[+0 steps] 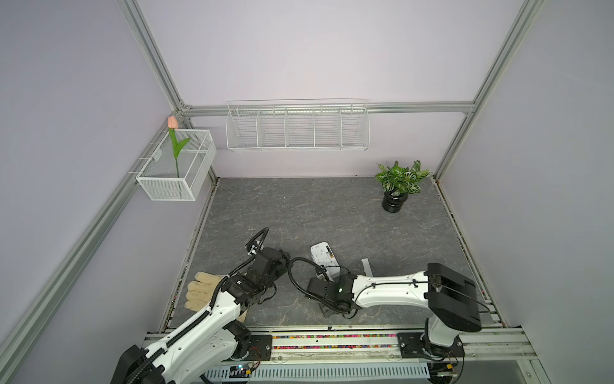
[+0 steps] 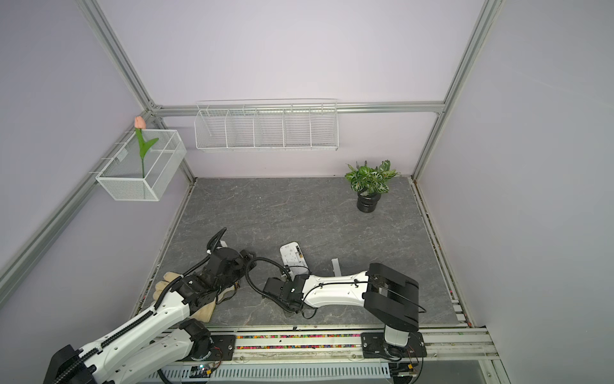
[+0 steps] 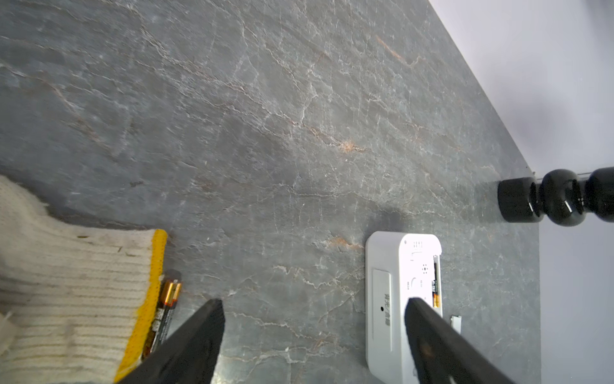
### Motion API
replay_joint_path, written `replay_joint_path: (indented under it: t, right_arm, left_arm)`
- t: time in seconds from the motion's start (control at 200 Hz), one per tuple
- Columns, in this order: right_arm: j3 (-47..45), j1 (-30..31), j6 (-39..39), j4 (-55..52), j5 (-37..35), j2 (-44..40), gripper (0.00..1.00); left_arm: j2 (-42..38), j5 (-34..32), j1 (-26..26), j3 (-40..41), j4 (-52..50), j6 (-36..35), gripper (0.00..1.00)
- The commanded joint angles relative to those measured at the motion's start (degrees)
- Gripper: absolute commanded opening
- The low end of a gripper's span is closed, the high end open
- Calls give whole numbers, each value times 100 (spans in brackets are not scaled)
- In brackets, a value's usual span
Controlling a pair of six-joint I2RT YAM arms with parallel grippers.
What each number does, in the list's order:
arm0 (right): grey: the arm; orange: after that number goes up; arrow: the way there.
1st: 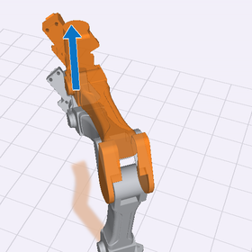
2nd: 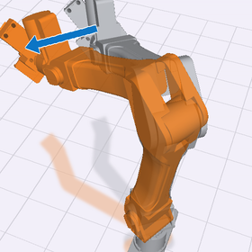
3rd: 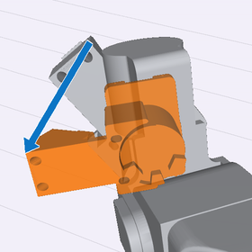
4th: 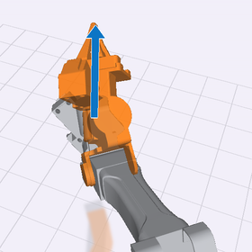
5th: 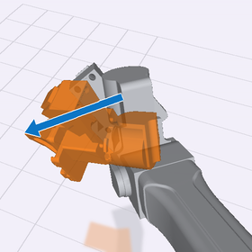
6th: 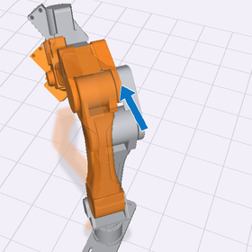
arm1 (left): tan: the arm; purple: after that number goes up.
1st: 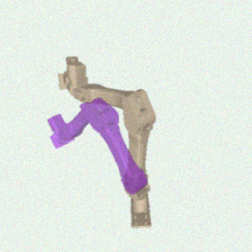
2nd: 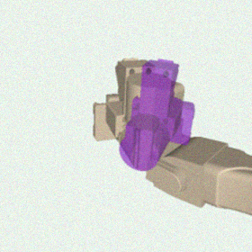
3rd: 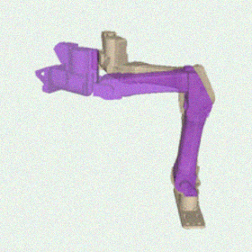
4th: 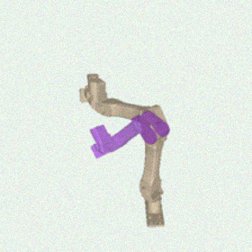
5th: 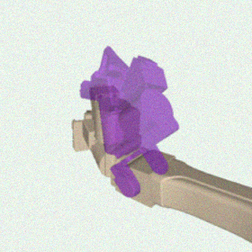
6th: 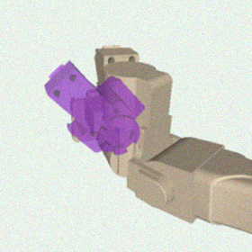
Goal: Insert the battery into the alarm
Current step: Pick up the battery at the center of the board, then install the battery in the alarm.
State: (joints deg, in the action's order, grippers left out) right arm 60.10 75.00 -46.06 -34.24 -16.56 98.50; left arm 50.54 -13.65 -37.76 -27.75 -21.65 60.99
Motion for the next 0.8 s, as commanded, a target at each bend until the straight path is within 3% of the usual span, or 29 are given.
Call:
replay_joint_path:
  t: [0.0,0.195,0.355,0.565,0.795]
  right_arm:
    - [-282,-135,563,378,26,-641,8]
    - [-938,-926,1094,1129,960,-1536,7]
    - [-1110,-1719,1749,929,1304,-1916,7]
    - [-485,-2805,2501,161,1637,-1591,7]
    - [357,-2989,3014,-272,1979,-941,8]
  left_arm:
    - [126,206,32,-45,235,-184,87]
    - [575,927,32,-163,855,-487,87]
    - [1247,1469,32,-375,1257,-685,87]
    - [2016,1956,32,-541,1850,-755,86]
    - [2518,1959,32,-719,1929,-851,82]
